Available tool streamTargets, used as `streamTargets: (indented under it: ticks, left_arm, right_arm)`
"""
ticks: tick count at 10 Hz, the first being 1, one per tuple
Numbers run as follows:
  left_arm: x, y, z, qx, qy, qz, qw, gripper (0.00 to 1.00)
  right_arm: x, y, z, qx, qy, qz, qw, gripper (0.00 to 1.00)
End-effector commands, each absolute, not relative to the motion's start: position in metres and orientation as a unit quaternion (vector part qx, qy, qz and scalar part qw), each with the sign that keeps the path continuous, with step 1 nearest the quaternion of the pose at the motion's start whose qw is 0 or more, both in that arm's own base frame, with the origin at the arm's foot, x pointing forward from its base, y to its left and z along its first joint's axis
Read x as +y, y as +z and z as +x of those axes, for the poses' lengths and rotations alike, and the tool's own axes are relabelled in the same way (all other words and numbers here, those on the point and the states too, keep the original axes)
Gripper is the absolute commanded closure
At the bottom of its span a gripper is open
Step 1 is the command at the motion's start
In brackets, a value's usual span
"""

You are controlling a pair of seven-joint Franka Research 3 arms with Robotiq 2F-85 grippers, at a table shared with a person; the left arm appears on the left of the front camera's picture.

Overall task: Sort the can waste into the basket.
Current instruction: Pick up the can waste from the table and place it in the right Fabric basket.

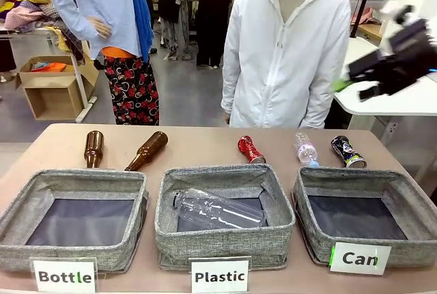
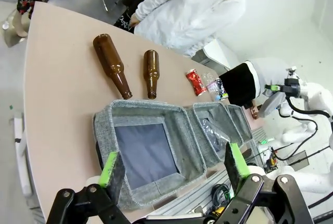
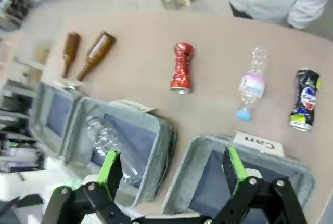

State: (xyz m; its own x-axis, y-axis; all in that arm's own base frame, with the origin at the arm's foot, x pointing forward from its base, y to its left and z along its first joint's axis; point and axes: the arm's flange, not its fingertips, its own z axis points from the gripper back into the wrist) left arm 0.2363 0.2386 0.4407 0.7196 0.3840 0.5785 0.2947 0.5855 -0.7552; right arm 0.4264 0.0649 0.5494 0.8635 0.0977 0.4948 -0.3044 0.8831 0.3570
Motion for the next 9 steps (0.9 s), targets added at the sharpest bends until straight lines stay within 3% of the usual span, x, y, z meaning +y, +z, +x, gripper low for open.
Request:
streamTargets:
  ticks: [1,5,6,9]
  left_arm:
    - [0.24,0.442,0.237,-0.387,0.02,-0.456,0.801,0.0]
    - [0.24,0.442,0.237,-0.387,0.02,-0.456,0.801,0.0]
    - [0.24,0.442,0.237,-0.387,0.02,-0.456,0.801,0.0]
    - [0.24,0.442,0.237,-0.387,0.02,-0.456,0.801,0.0]
  right_arm:
    - [0.11,0.54,0.458,-0.203,0.124,0.135,0.962,0.0]
    - [0.223,0.483,0.477,-0.15,0.199,0.078,0.965,0.0]
    - [0.224,0.475,0.475,-0.127,0.214,0.071,0.966,0.0]
    - [0.214,0.478,0.468,-0.149,0.204,0.09,0.963,0.0]
